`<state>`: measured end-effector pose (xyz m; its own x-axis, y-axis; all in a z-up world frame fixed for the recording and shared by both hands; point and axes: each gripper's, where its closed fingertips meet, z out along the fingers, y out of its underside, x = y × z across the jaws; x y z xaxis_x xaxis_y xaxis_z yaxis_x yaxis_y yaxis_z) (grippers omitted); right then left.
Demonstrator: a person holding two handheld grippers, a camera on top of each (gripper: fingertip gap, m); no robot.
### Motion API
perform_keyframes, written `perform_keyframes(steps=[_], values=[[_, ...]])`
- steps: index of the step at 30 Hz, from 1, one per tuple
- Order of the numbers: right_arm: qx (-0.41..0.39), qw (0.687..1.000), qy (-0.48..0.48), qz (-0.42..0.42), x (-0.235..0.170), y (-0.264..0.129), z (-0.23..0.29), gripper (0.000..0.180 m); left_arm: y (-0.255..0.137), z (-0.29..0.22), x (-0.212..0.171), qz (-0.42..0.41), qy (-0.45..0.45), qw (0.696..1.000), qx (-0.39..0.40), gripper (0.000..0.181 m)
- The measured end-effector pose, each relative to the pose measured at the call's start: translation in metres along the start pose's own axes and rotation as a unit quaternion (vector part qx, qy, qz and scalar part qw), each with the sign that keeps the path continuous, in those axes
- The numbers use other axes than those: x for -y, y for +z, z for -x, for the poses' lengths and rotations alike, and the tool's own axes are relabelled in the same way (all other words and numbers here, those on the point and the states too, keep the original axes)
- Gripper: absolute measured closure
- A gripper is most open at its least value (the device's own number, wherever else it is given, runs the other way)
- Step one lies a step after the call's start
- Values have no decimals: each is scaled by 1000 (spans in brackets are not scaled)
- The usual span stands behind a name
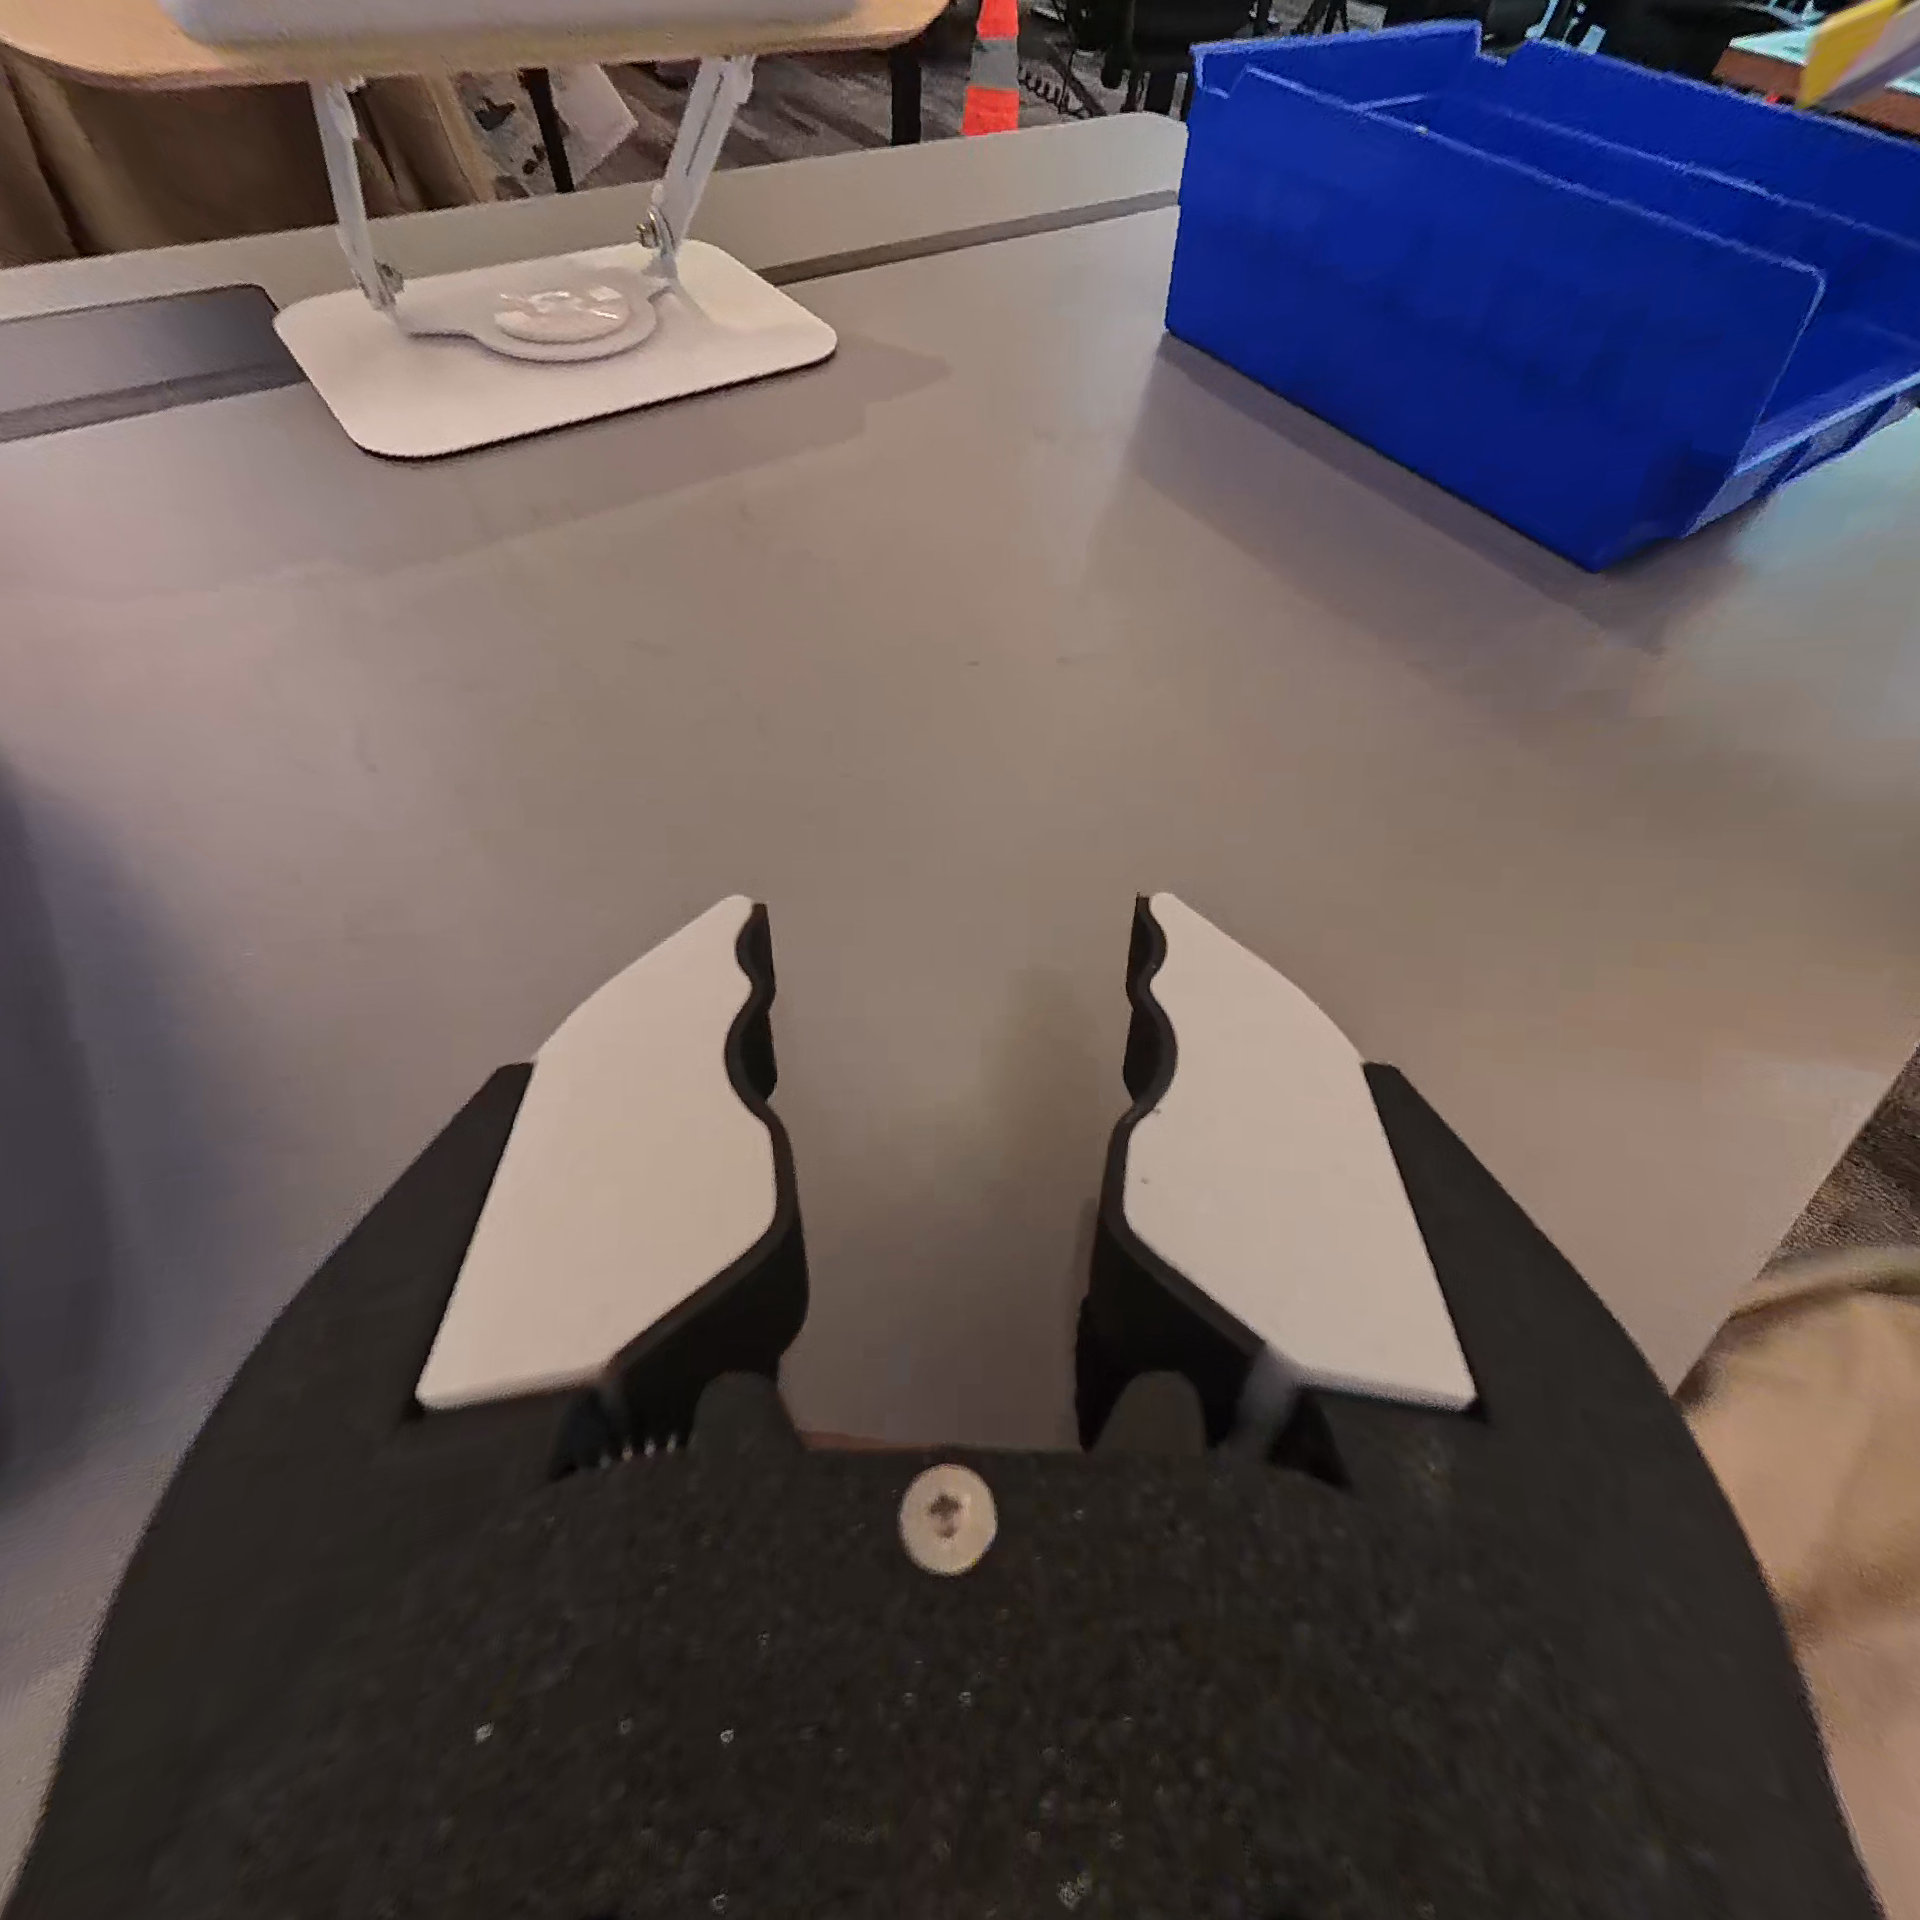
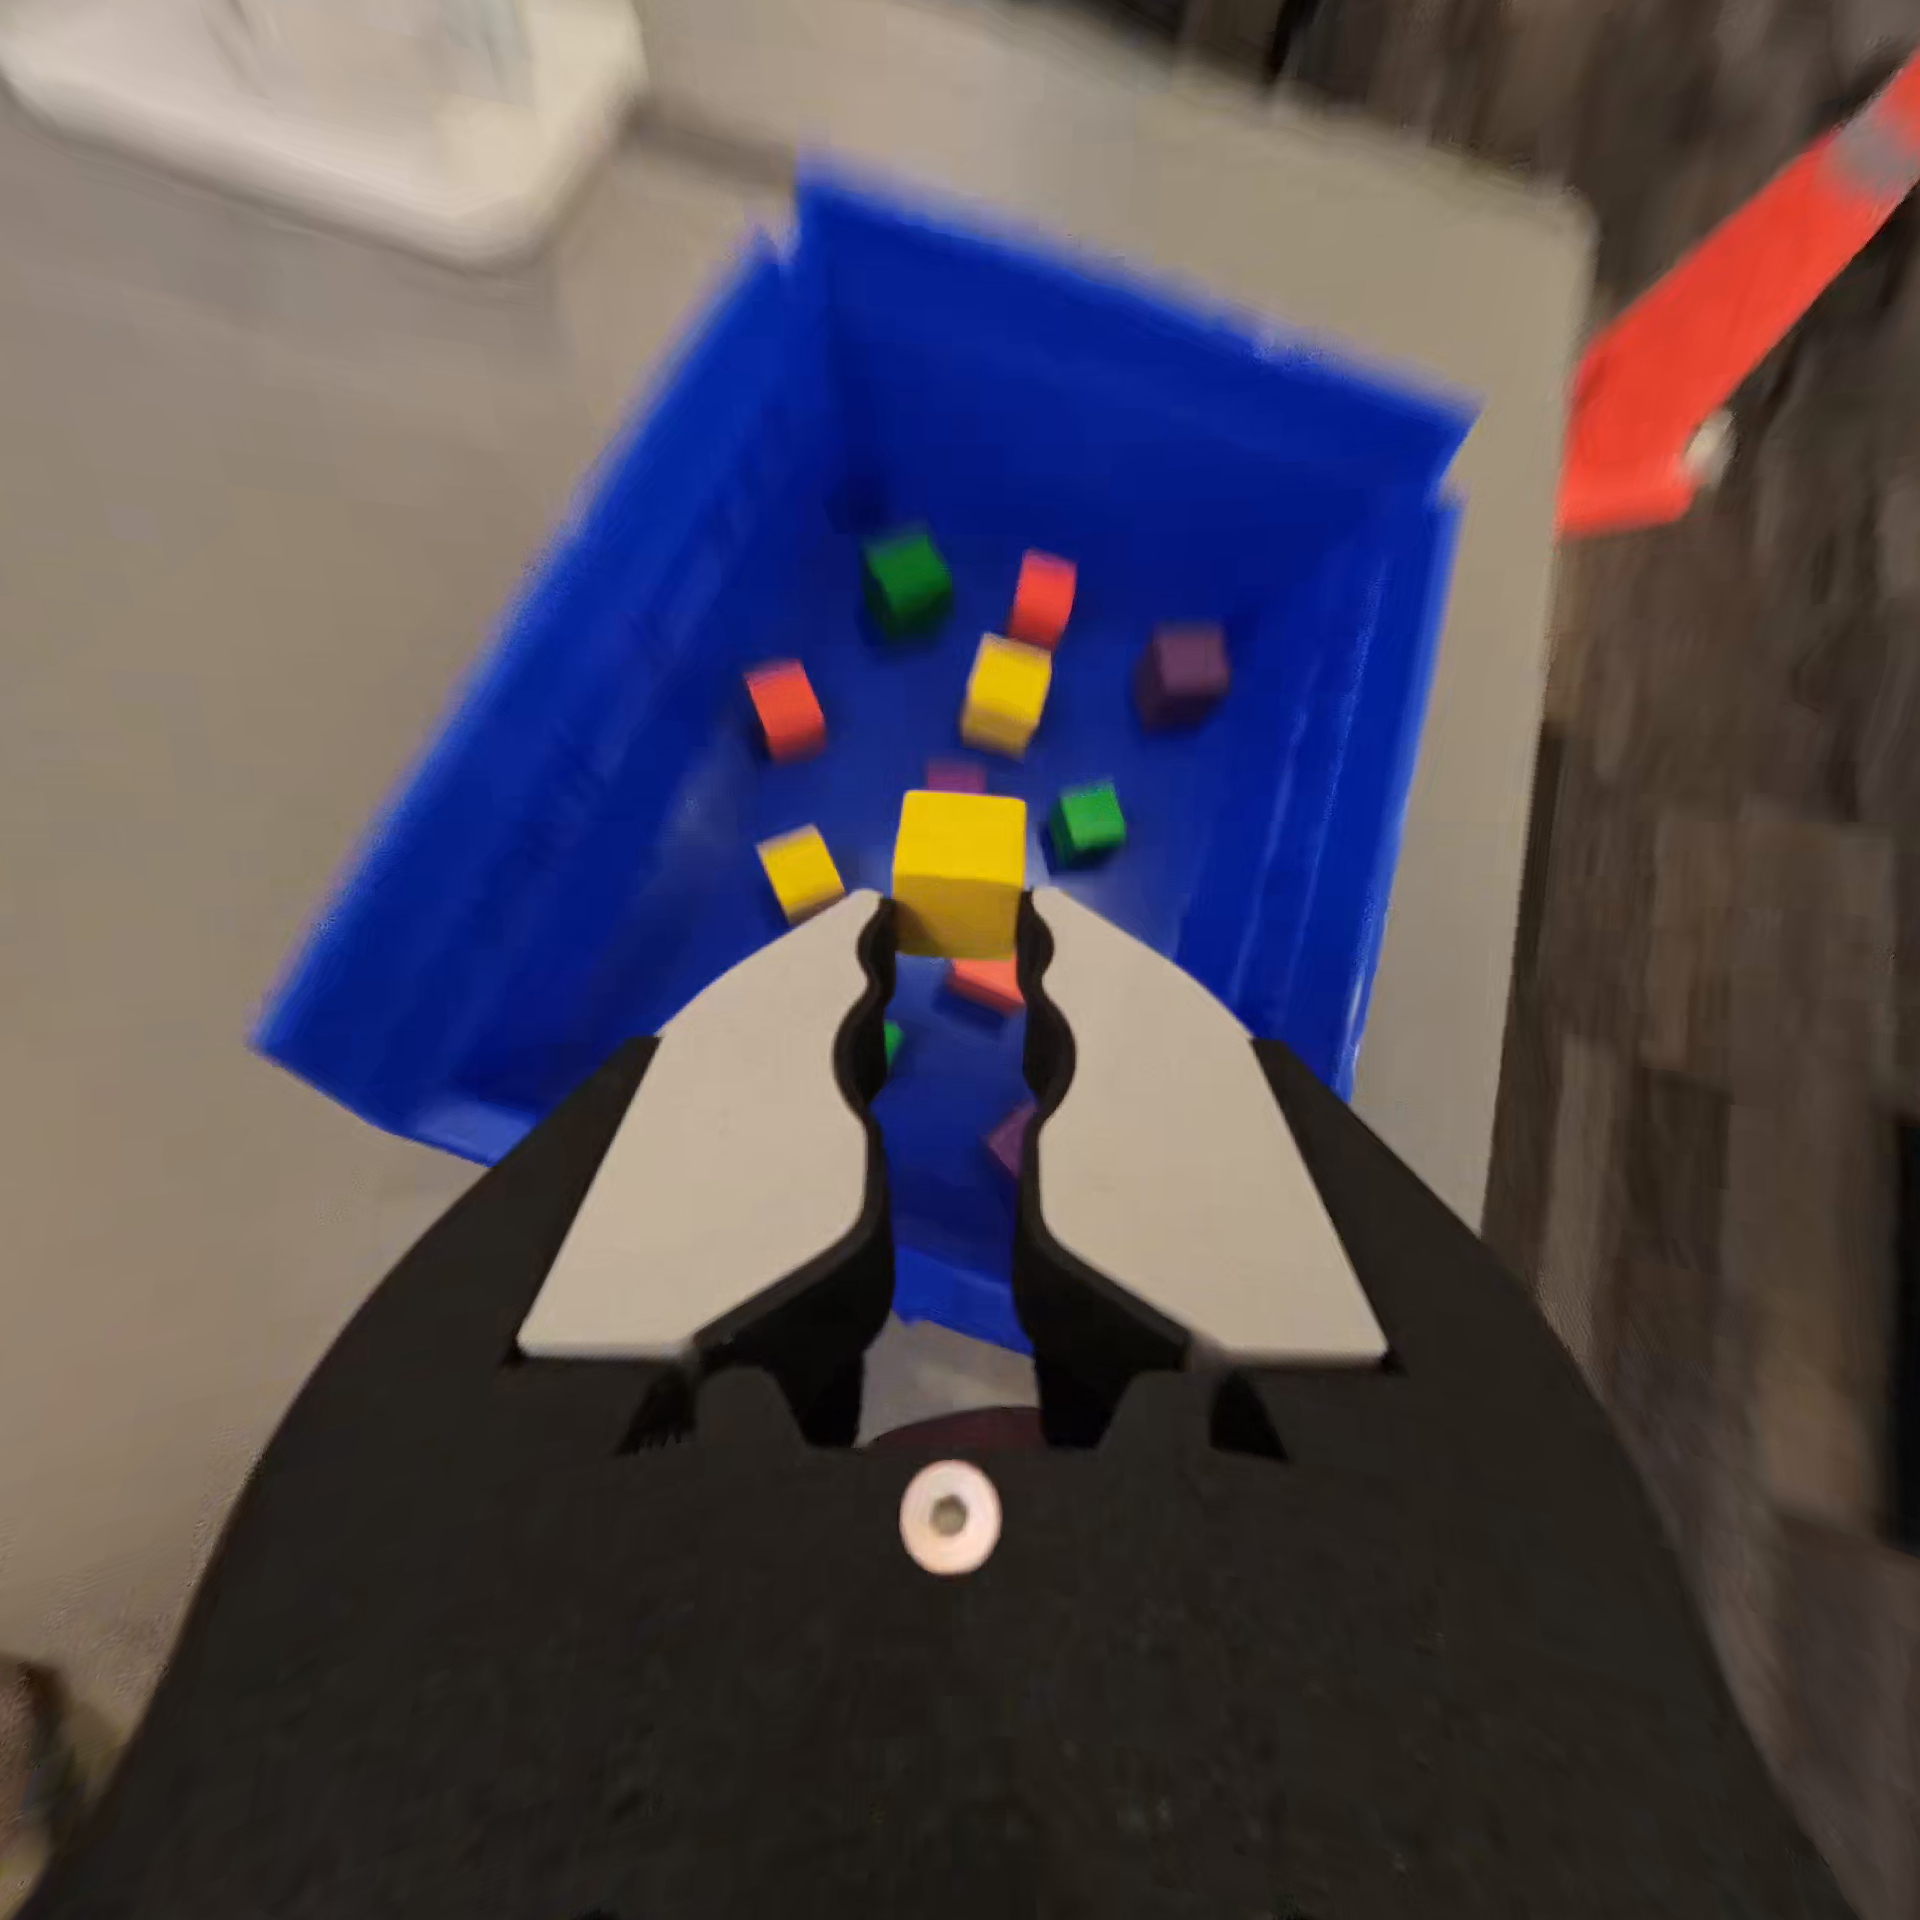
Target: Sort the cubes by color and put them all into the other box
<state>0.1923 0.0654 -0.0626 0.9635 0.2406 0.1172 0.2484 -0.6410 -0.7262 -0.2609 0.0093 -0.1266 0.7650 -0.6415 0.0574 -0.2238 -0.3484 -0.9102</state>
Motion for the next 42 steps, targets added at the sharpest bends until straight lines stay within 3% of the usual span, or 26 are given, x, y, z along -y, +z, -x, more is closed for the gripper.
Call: perform_keyframes(steps=[5,10,13,18,20,22,25,27,29,31,34,36,42], values=[[-38,964,-49,258,-51,55,-31,157,3,-1,-6,14,24,1000,6,116],[-87,907,-144,385,-80,66,-40,158,-1,0,-7,15,24,1000,2,116],[-89,888,-168,420,-90,74,-39,157,-2,-3,-6,13,12,1000,-14,116],[-100,890,-161,415,-91,72,-44,151,-1,-6,-5,14,3,999,-30,115],[-130,899,-157,388,-83,55,-48,140,-1,-6,-5,15,3,999,-30,115],[-158,928,-142,307,-62,28,-41,139,0,-6,-6,16,3,999,-31,115],[-146,978,-114,98,-21,-7,6,139,-2,-5,-6,15,3,1000,-26,115],[-61,991,-84,-85,6,-20,77,140,-4,-5,-5,13,3,1000,-21,115],[94,961,-41,-257,17,-36,171,143,-9,-5,-6,9,-3,1000,-13,115],[182,916,13,-356,12,-49,233,150,-14,-5,-10,6,-12,1000,-4,115],[212,917,-9,-337,-9,-37,286,137,-23,0,-18,15,-31,999,31,115],[172,926,-17,-335,-13,-32,288,134,-30,0,-14,8,-52,998,42,115],[187,919,-22,-347,-14,-41,302,131,-43,19,-4,-65,-3,993,103,115]])
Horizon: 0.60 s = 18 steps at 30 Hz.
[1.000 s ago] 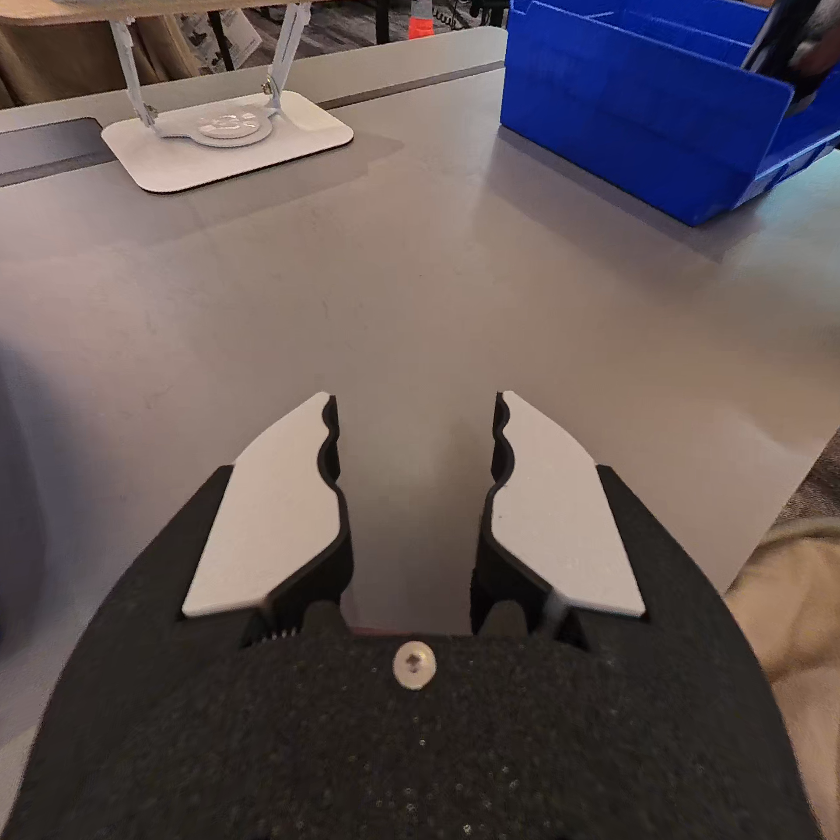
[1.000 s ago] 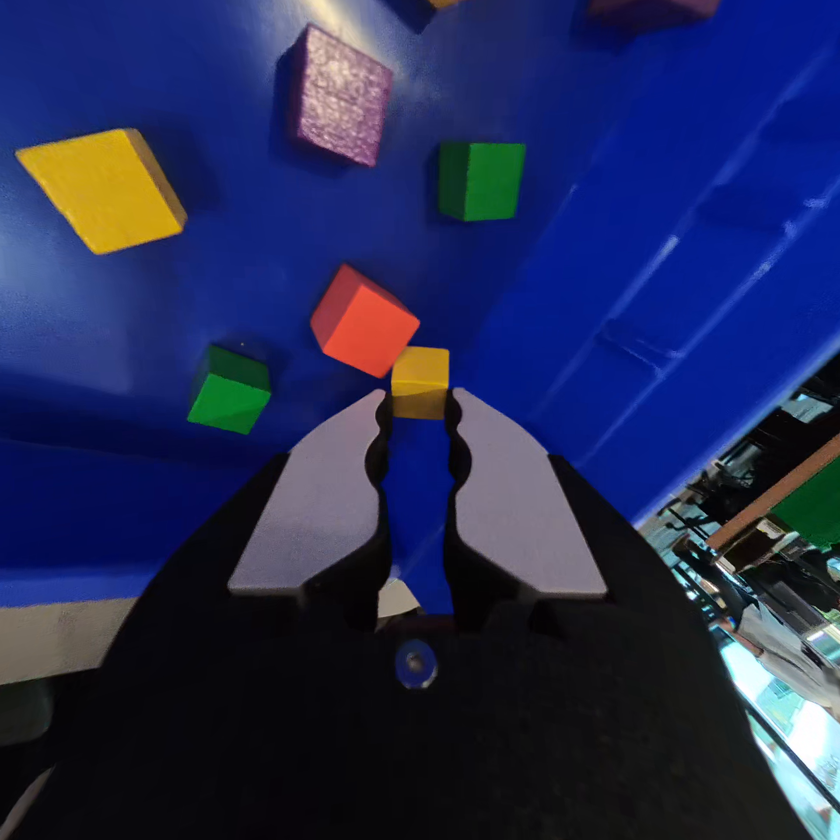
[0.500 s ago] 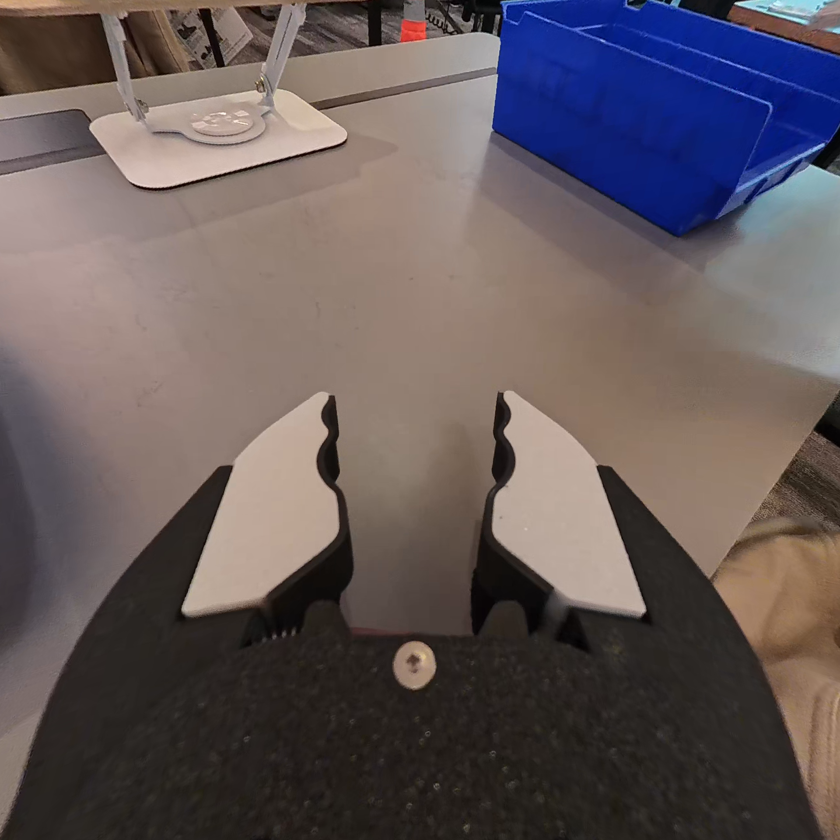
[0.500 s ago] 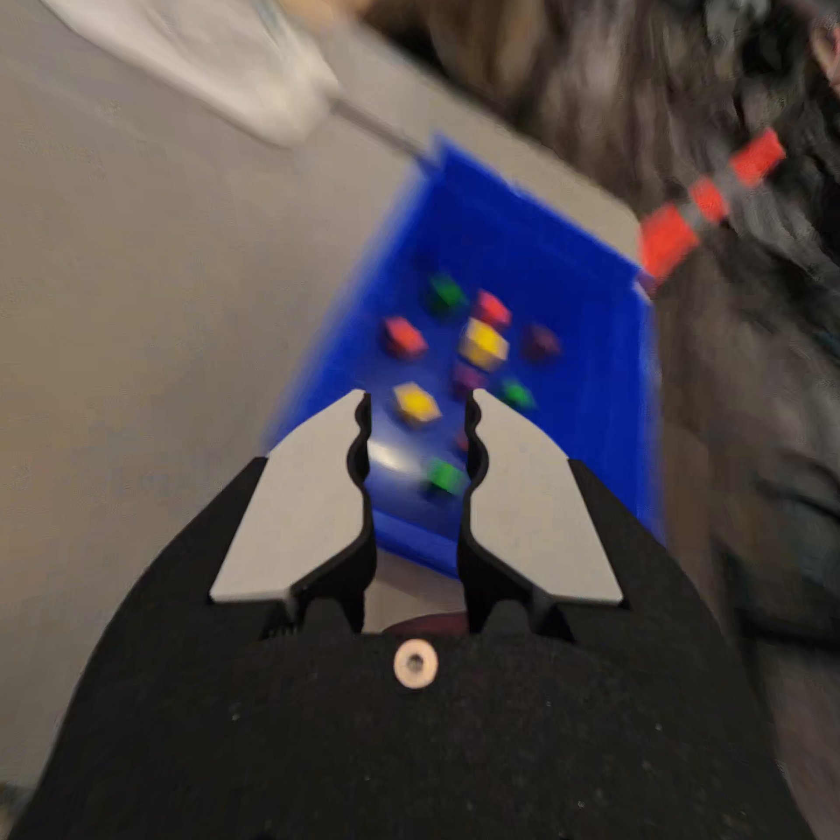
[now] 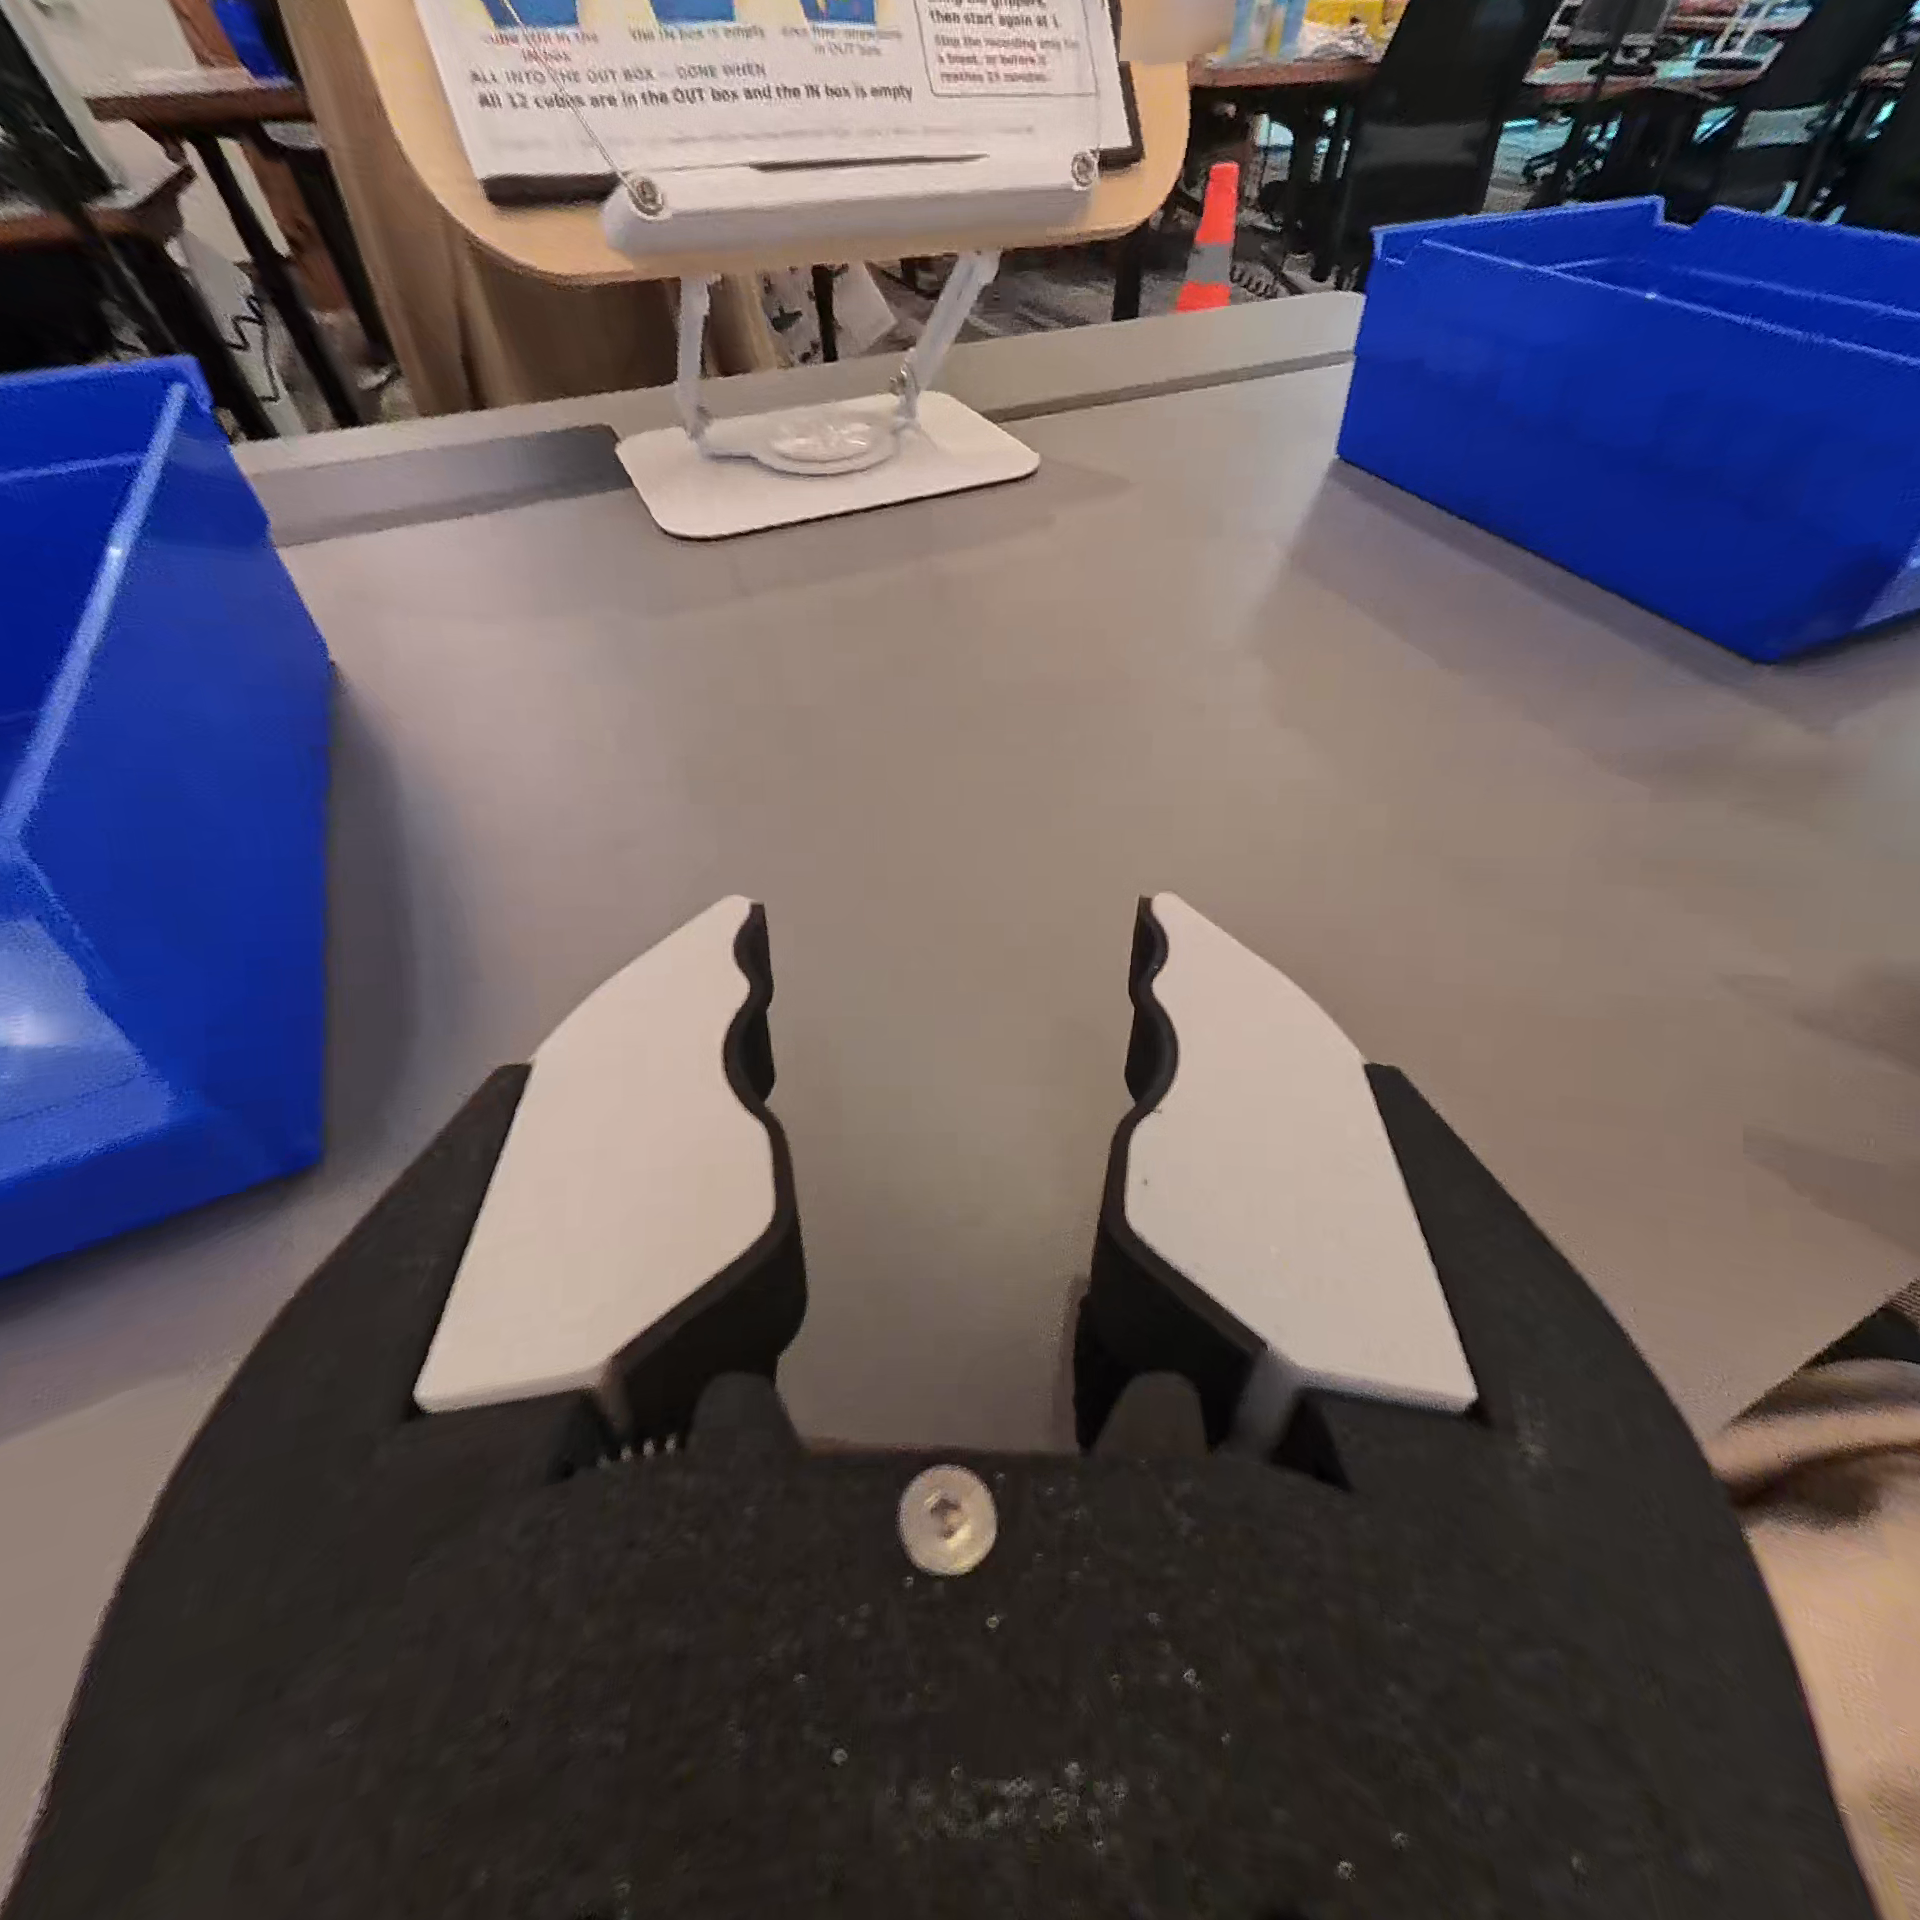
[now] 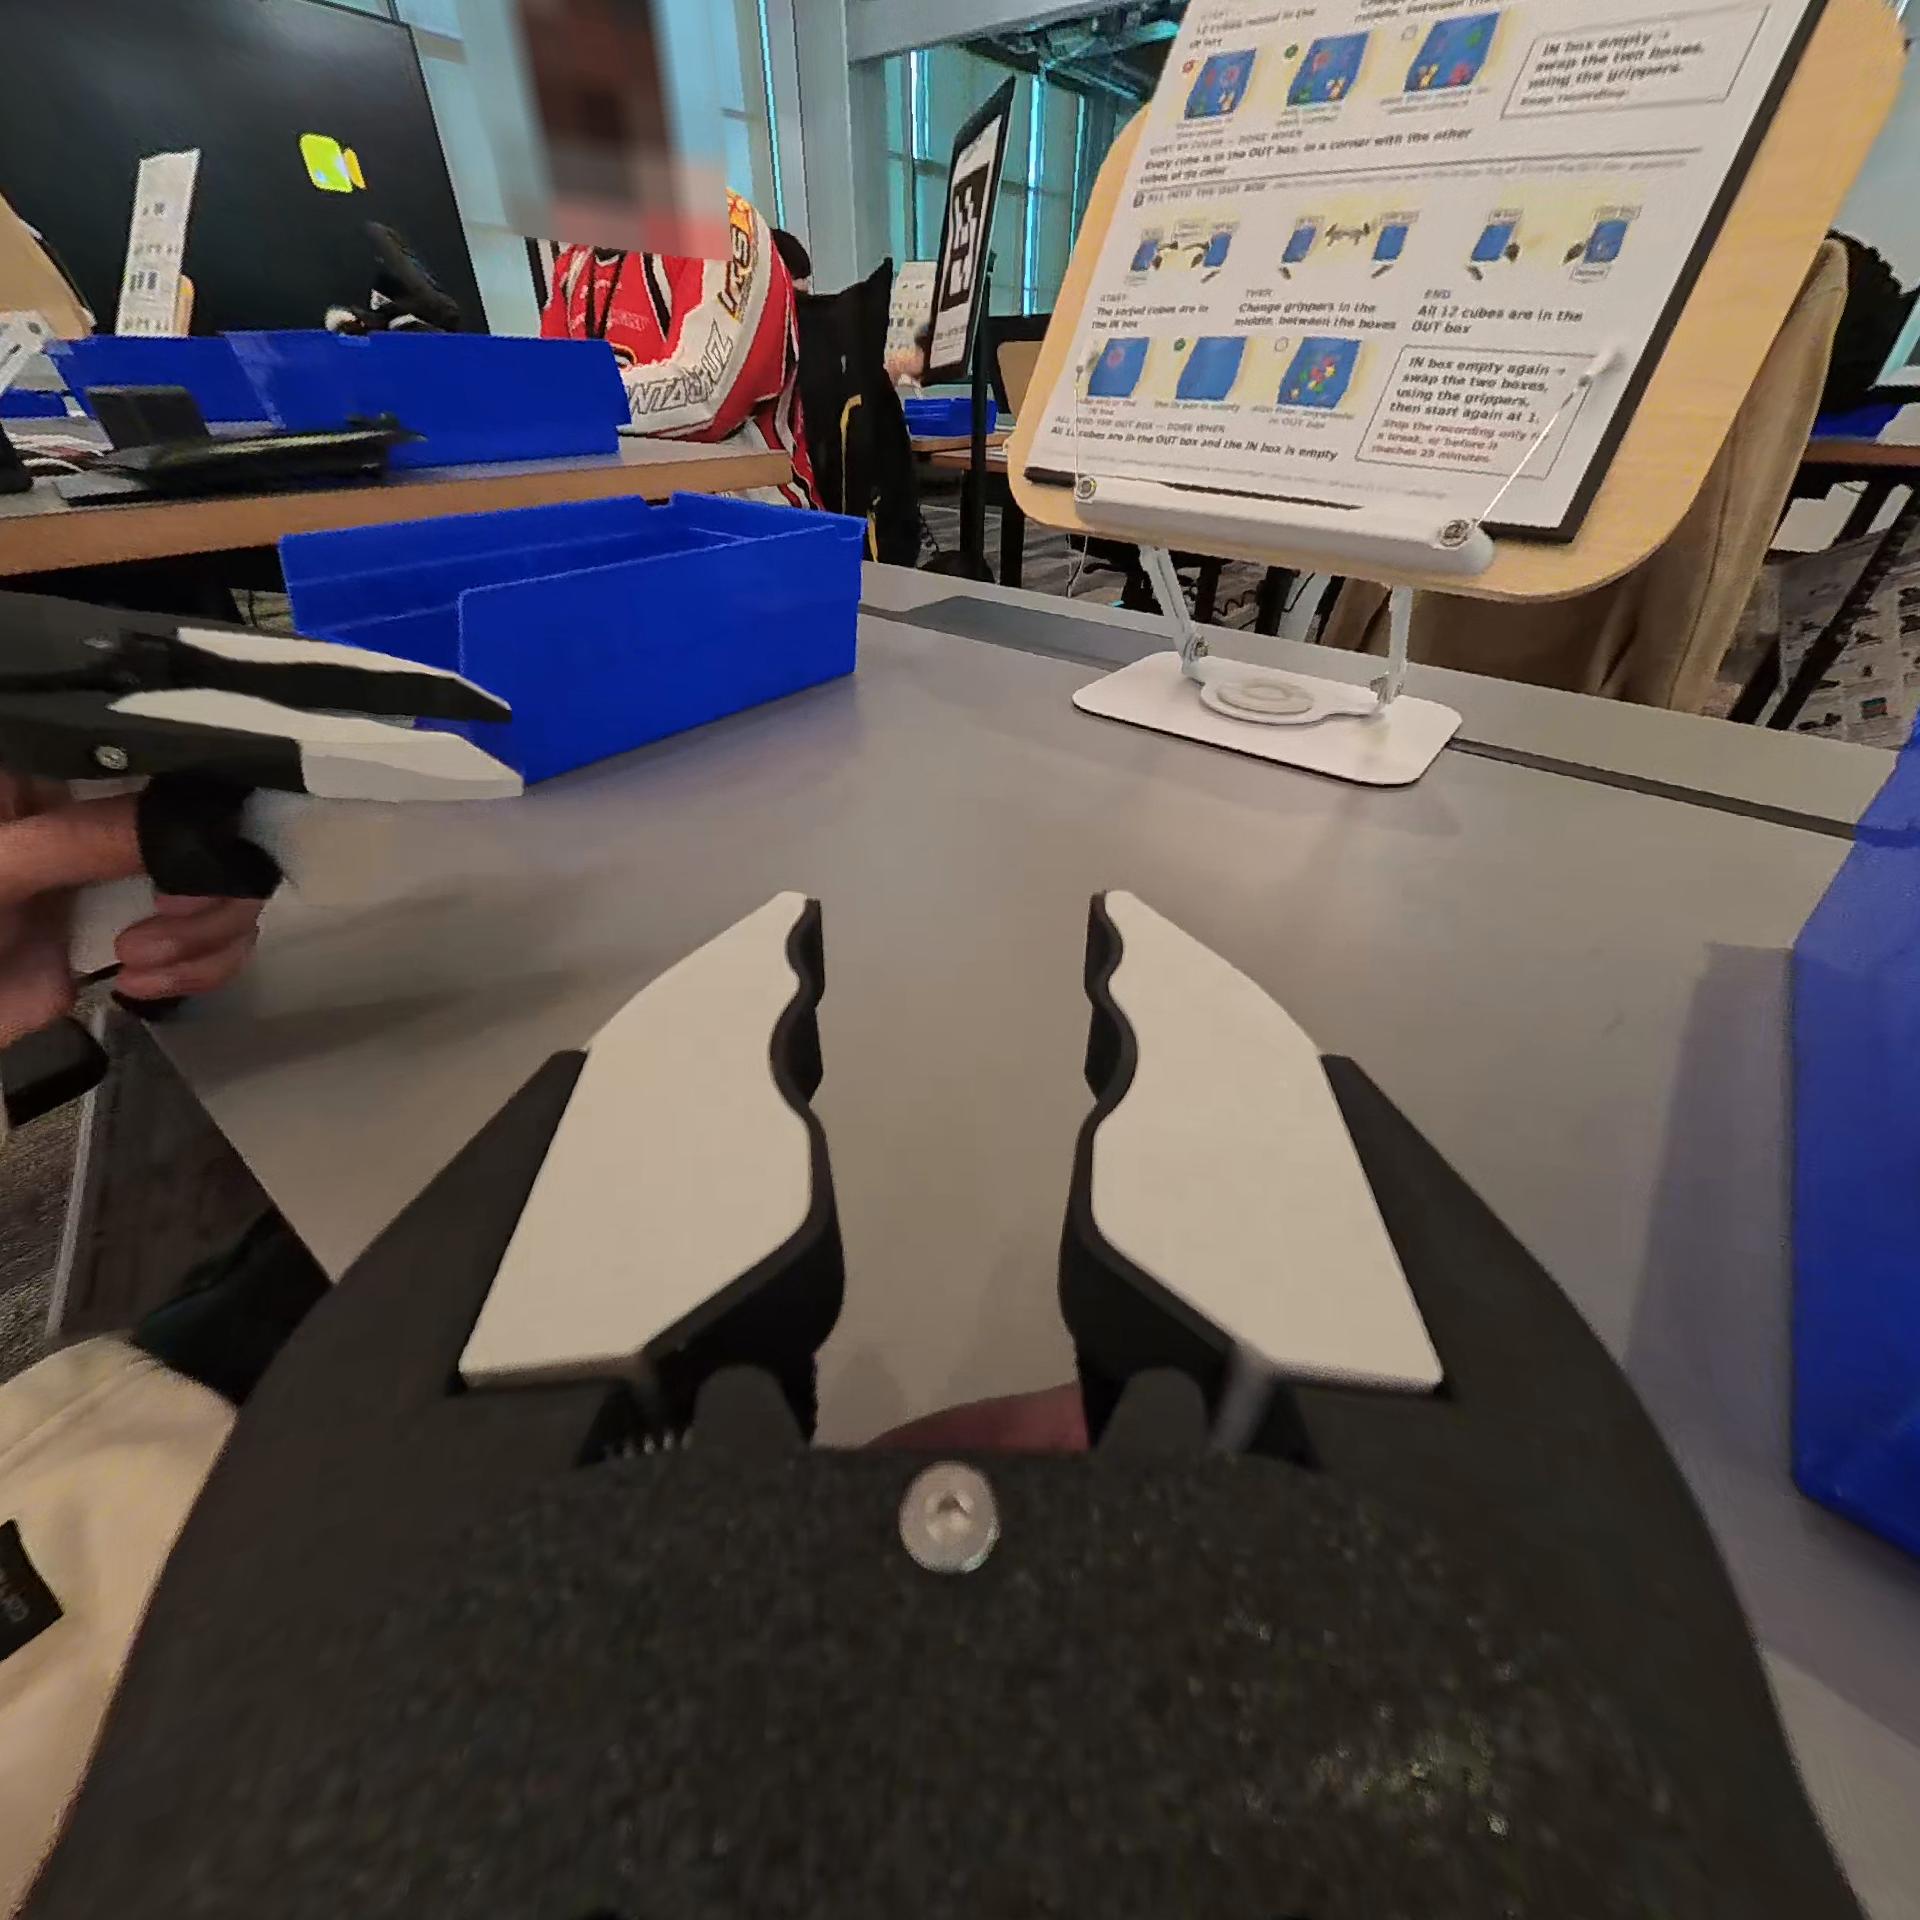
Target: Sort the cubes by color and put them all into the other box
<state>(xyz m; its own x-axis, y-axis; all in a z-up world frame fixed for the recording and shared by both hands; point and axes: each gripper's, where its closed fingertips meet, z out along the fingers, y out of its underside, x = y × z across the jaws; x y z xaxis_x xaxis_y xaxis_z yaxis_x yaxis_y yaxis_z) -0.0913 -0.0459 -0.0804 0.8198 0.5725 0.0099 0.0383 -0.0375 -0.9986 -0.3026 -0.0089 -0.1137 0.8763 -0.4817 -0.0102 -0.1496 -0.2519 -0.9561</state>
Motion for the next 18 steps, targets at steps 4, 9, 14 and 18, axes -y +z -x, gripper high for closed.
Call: perform_keyframes(steps=[4,9,14,18], values=[[7,1000,7,3,-4,-2,4,132,-2,-12,-2,7,-63,997,-54,114],[9,1000,10,12,-9,1,5,132,0,-11,-6,17,-82,994,-66,114],[14,1000,16,14,-11,4,5,132,1,-13,-6,21,-88,993,-75,115],[17,999,33,15,-11,5,2,132,1,-17,-7,25,-79,993,-78,115]])
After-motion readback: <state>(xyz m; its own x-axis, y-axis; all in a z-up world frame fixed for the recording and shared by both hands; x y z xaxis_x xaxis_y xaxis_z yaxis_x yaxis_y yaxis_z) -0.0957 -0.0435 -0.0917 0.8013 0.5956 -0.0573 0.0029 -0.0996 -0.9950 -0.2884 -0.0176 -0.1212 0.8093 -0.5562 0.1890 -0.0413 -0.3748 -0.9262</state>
